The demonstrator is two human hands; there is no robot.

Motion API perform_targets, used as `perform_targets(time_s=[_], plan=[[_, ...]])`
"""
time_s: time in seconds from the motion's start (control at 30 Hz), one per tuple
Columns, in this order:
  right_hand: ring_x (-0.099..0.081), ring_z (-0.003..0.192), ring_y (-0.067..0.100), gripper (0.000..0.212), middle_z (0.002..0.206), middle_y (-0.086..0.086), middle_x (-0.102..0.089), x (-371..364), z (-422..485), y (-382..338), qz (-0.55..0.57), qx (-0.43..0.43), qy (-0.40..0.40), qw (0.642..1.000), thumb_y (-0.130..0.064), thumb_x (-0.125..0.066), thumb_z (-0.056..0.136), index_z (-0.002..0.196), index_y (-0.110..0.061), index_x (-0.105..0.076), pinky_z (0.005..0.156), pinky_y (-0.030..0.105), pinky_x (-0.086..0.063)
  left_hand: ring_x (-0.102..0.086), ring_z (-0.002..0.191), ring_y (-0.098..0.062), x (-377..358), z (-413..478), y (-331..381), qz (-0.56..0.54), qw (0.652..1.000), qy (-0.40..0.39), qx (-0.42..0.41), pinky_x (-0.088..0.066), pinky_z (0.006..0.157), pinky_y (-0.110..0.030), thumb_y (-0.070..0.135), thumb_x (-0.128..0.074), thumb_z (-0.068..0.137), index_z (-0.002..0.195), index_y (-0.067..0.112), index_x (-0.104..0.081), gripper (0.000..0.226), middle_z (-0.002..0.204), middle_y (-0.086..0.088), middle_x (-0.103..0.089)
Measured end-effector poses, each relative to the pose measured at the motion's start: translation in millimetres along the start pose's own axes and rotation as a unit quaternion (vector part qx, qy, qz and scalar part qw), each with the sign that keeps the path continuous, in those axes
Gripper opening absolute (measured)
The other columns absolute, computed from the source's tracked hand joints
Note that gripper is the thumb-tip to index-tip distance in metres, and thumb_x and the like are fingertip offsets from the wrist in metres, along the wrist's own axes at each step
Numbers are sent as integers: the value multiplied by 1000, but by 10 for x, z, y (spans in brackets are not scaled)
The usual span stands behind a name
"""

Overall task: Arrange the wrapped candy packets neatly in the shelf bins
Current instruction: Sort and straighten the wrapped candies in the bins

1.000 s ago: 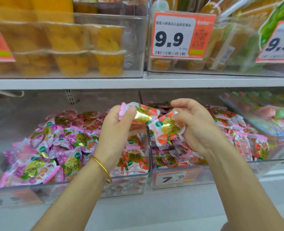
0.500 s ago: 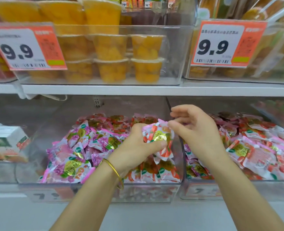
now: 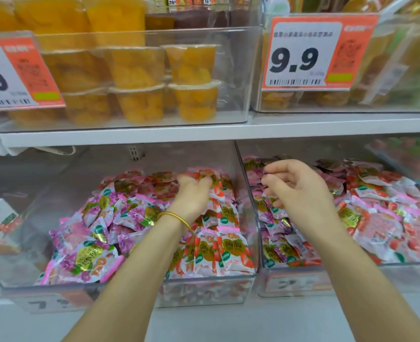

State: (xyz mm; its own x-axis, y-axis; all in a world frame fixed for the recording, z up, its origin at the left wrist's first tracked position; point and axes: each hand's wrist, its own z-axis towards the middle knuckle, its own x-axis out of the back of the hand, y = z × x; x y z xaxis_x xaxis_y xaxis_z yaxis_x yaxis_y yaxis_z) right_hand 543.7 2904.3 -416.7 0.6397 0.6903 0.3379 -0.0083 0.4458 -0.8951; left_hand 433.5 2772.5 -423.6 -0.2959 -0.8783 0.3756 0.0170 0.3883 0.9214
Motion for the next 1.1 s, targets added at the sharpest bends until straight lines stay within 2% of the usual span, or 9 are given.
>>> perform_targets(time_s=[0.1,0.2,0.33,0.37,0.53,0.7,0.8,0.9,1.1], plan=[[-64,84,16,12,91,0,-65,4,8,-17,8,-3,-3,1000,-16,-57,91,101,-22,-60,75,35,-54,-55,78,-27,-196,-34,-23,90,993,-74,-1,-43,59,-24,26,-53,92,125,1,-17,55,85,-12,-52],[-65,83,14,13,90,-2,-66,14,0,-8,5,-5,-5,1000,-17,-57,91,103,-22,-60,74,35,-55,-50,115,-31,-264,-21,-95,194,979,-59,-22,-44,89,-32,37,-63,85,130,0,-18,73,130,-19,-42],[-65,81,13,13,89,-2,-66,42,-20,0,3,-10,-10,1000,-18,-57,91,104,-22,-59,74,36,-55,-51,55,-14,-152,37,-67,190,979,-71,-34,-45,48,-27,29,-55,91,122,-2,-36,48,103,-22,-57],[-65,80,12,13,89,-2,-66,47,-27,-1,4,-12,-11,1000,-18,-56,91,103,-22,-59,73,36,-55,-49,56,-15,-109,49,-74,186,979,-69,-44,-43,47,-25,26,-55,92,119,1,-40,40,99,-17,-56],[-64,71,10,11,83,3,-66,33,-70,-5,7,-17,-23,1000,-17,-56,91,99,-22,-59,68,33,-54,-56,84,-24,37,78,-157,185,981,10,-64,-42,70,-28,21,-58,90,120,2,-45,38,91,-8,-57],[-65,71,10,10,85,2,-66,22,-84,-12,6,-17,-29,999,-17,-55,92,101,-21,-59,66,29,-53,-41,122,-34,45,-27,-207,368,920,22,-132,-35,101,-40,25,-51,93,130,10,-45,40,130,-17,-46],[-65,71,11,10,81,2,-66,49,-82,-11,8,-16,-22,1000,-16,-55,92,100,-22,-59,67,34,-55,-27,136,-25,74,-128,-177,374,894,-88,-232,-20,112,-33,27,-39,98,140,23,-39,42,146,-7,-36],[-66,75,16,10,79,1,-67,105,-75,-1,-2,-12,-11,1000,-17,-55,92,99,-24,-59,70,40,-55,-9,144,-18,1,-234,-220,444,846,-215,-204,-6,111,-22,31,-28,101,146,24,-25,46,156,-5,-17],[-66,63,10,16,88,6,-68,404,-61,57,-7,-12,26,1000,-13,-53,92,88,-28,-58,62,33,-54,-26,137,-25,-16,-226,-270,349,897,-82,-258,-18,111,-30,26,-40,97,137,22,-44,40,146,-8,-36]])
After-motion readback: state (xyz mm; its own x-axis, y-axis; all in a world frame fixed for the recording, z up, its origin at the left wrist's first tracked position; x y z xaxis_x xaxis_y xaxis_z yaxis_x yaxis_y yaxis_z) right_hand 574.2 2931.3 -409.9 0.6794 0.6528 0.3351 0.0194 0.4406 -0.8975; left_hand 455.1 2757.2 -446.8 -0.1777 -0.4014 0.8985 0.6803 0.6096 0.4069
